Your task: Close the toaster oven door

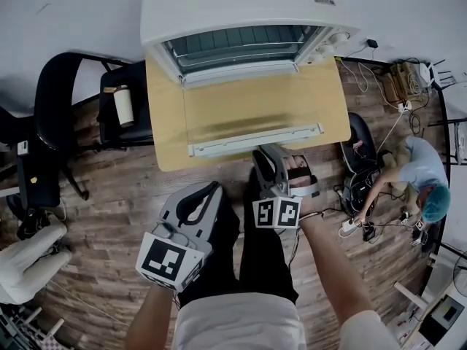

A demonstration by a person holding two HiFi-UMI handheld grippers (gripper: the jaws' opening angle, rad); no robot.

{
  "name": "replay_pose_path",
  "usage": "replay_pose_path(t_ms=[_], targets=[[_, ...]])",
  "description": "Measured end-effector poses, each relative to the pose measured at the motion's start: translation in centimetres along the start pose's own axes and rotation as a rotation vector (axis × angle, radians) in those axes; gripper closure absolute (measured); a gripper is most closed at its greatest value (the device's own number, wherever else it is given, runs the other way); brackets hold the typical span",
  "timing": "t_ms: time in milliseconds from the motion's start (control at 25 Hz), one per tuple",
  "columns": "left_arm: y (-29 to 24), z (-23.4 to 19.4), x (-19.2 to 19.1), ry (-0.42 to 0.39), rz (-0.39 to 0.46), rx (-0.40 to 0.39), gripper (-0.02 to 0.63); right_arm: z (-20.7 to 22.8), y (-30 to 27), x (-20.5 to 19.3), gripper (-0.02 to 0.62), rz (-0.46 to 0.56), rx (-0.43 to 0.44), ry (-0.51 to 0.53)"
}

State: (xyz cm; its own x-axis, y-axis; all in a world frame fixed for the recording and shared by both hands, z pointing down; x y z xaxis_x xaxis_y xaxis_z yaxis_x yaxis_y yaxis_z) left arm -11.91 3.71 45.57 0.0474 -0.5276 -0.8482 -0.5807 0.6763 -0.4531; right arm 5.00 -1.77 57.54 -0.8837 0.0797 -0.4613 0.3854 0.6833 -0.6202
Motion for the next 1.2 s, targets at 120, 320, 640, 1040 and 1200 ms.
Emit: replay_pose_path(t_ms=[120,320,640,1040,1200], targets=[[0.0,0.1,0.3,-0.003,0.007,-0.003,0.595,0.2,0.2,0.2,0.483,-0.007,-0.001,0.021],[0.2,0.1,1.0,-0.008,0.020,-0.008,0.595,1.0,0.7,0.8,0.479,-0.012,-0.006,0.012],[0.7,-0.1,2.1,-0.016,0.041,-0.009,0.595,2.1,1.5,1.6,0.508,0.003,-0.009,0.015],[1.5,0.0,3.4,-0.024,0.070,0.001,0.595,4.0,2.4,2.8,0.508,0.017,-0.022,0.032],[1.8,-0.1,4.0,-0.024,0.082,0.006,0.595,4.9,2.7,3.3,0.508,0.026,-0.039,0.035]])
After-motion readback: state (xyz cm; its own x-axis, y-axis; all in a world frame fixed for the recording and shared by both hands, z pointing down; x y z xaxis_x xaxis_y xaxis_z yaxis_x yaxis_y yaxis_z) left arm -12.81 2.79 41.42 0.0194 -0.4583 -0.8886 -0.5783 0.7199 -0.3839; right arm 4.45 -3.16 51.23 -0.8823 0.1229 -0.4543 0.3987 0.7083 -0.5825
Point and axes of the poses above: the fingertips, and each gripper's own axes: y backward along the fingers, z to its right, x out of its top, the point moved 9 cm from there along y, backward along the fingers, and after that the axes turned 4 degrees about x, right-handed, at the moved point
